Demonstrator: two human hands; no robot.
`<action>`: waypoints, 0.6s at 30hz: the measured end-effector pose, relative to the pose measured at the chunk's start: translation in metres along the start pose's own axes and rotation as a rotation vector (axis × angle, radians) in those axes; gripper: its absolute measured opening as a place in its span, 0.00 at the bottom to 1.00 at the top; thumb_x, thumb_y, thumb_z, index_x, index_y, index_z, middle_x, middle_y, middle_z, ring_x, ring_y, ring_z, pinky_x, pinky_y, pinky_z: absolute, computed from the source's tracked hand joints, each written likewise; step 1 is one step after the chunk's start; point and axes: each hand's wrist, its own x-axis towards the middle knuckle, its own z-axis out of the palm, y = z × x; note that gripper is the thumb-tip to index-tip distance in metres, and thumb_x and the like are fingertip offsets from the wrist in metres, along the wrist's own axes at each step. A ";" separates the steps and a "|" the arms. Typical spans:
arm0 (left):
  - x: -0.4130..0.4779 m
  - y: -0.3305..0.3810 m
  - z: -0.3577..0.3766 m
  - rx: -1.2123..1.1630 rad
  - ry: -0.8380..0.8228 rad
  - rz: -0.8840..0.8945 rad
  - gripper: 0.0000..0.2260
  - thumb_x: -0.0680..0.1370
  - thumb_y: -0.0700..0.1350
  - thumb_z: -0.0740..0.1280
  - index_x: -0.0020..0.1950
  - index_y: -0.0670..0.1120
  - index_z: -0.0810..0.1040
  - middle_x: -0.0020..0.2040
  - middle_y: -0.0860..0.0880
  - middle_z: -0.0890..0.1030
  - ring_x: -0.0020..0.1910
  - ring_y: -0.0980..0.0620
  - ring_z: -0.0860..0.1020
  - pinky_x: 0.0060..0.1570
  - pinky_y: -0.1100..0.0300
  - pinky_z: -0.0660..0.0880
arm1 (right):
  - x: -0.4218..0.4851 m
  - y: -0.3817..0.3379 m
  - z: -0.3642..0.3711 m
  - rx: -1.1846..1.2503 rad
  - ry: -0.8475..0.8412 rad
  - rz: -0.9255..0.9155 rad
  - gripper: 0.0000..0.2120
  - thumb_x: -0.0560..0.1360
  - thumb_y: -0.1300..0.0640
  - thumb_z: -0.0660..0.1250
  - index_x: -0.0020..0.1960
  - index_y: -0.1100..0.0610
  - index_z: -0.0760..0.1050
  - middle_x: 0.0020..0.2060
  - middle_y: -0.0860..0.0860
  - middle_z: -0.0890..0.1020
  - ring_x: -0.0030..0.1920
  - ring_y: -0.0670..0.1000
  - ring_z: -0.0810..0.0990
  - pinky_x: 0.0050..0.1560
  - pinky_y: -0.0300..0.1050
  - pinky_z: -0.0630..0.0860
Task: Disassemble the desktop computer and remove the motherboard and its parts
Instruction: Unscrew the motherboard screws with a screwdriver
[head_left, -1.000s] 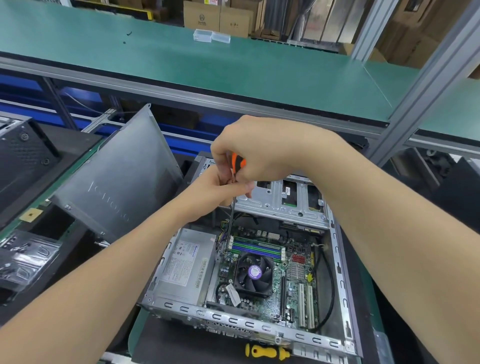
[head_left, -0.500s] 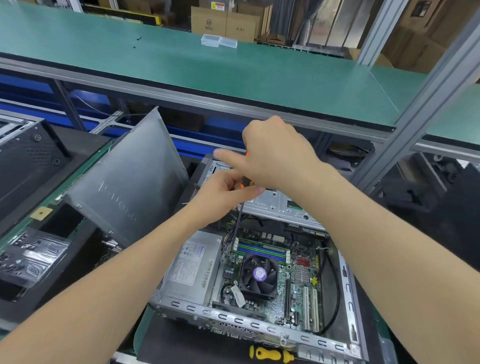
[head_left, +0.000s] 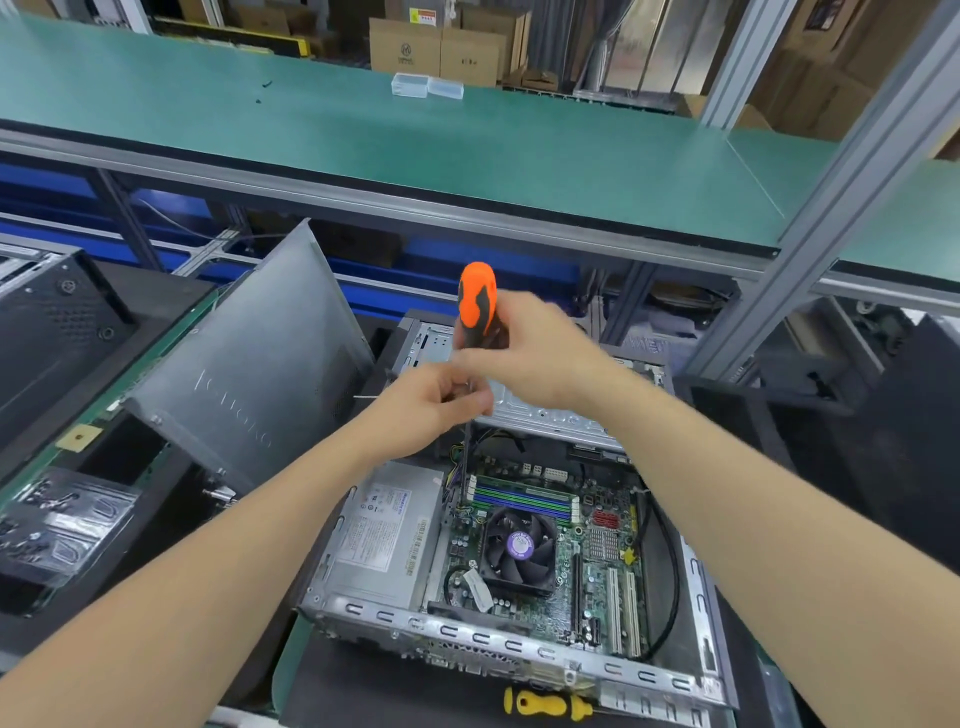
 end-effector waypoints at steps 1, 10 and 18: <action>-0.001 -0.002 -0.001 0.046 -0.014 -0.003 0.08 0.81 0.56 0.67 0.48 0.54 0.82 0.34 0.48 0.77 0.32 0.49 0.73 0.36 0.55 0.70 | -0.003 0.005 0.009 -0.027 0.014 -0.002 0.04 0.76 0.51 0.70 0.48 0.49 0.77 0.39 0.46 0.84 0.39 0.46 0.81 0.42 0.46 0.78; -0.011 -0.015 -0.006 0.272 -0.078 -0.036 0.12 0.78 0.39 0.68 0.52 0.57 0.82 0.28 0.55 0.63 0.28 0.55 0.63 0.30 0.62 0.61 | -0.011 0.023 0.026 -0.026 0.111 -0.014 0.10 0.83 0.47 0.62 0.47 0.52 0.74 0.35 0.51 0.84 0.36 0.49 0.85 0.46 0.56 0.82; -0.008 -0.021 -0.004 0.313 -0.075 -0.043 0.13 0.77 0.40 0.67 0.51 0.60 0.81 0.27 0.56 0.66 0.26 0.57 0.65 0.29 0.65 0.63 | -0.014 0.021 0.019 0.005 0.146 -0.002 0.14 0.83 0.46 0.62 0.48 0.56 0.75 0.34 0.50 0.85 0.34 0.45 0.84 0.46 0.56 0.82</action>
